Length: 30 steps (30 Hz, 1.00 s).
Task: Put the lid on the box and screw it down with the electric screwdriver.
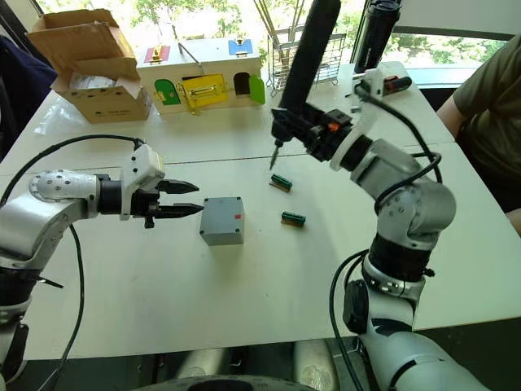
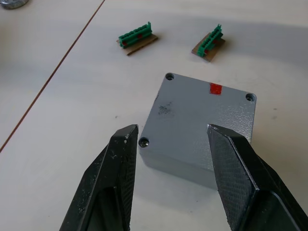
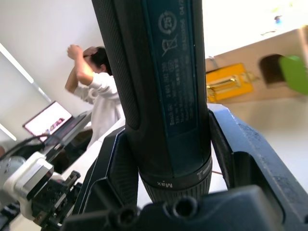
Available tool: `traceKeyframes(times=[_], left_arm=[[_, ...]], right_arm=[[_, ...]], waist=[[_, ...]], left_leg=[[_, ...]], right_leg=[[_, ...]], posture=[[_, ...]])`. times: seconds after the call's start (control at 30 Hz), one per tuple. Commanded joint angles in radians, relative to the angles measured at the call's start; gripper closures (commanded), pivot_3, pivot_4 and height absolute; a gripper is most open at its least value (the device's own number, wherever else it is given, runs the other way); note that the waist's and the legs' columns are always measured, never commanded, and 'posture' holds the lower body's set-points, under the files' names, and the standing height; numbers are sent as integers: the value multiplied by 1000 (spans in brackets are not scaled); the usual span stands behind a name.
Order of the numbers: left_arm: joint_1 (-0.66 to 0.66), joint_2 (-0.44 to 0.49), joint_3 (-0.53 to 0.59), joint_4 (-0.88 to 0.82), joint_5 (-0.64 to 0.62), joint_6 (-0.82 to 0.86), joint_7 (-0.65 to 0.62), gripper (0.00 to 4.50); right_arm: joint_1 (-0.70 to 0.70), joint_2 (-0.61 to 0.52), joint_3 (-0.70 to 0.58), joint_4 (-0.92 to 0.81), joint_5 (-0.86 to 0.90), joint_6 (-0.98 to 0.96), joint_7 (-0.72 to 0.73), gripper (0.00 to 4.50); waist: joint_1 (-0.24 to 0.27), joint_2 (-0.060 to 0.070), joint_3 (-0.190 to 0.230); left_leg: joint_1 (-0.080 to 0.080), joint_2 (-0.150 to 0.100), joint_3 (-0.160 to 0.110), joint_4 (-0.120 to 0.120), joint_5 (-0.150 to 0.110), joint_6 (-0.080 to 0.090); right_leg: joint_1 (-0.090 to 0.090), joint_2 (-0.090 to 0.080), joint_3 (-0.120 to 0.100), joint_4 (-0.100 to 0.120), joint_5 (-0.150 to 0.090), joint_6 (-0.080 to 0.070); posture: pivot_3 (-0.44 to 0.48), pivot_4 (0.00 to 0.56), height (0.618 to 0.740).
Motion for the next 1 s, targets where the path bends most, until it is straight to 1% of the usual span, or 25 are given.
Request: traceKeyframes(times=[0.03, 0.23, 0.47, 0.67, 1.0], left_arm=[[20, -12, 14, -56, -14, 11, 18, 2204], [32, -55, -23, -30, 31, -21, 42, 2204], [43, -72, -88, 17, 101, -83, 29, 2204], [35, -88, -96, 36, 113, -97, 24, 2204], [28, -107, -100, 38, 117, -93, 26, 2204]], right_arm=[[39, 23, 92, -74, 28, -105, -3, 2677], [85, 50, 181, -31, 30, -206, -37, 2677], [99, 64, 252, 28, 10, -299, -70, 2677], [123, 46, 299, 53, -15, -357, -89, 2677], [140, 24, 327, 92, -34, -405, -102, 2677]], waist=[[-7, 0, 0], [-7, 0, 0], [-5, 0, 0], [-4, 0, 0], [-4, 0, 0]], left_leg=[[0, 0, 0, 0, 0, 0], [0, 0, 1, 1, 0, -1], [0, 0, 0, 0, 0, -1], [1, 0, 0, 0, 0, -1], [1, 0, 0, 0, 0, -1]], right_leg=[[0, 0, 0, 0, 0, 0], [0, 1, 0, 0, 0, 0], [0, 1, 0, 0, 0, 0], [0, 1, 0, 0, 0, 0], [0, 1, 0, 0, 0, 0]], posture=[[0, 150, 740], [0, 150, 740], [0, 150, 740], [0, 150, 740], [0, 150, 740]])
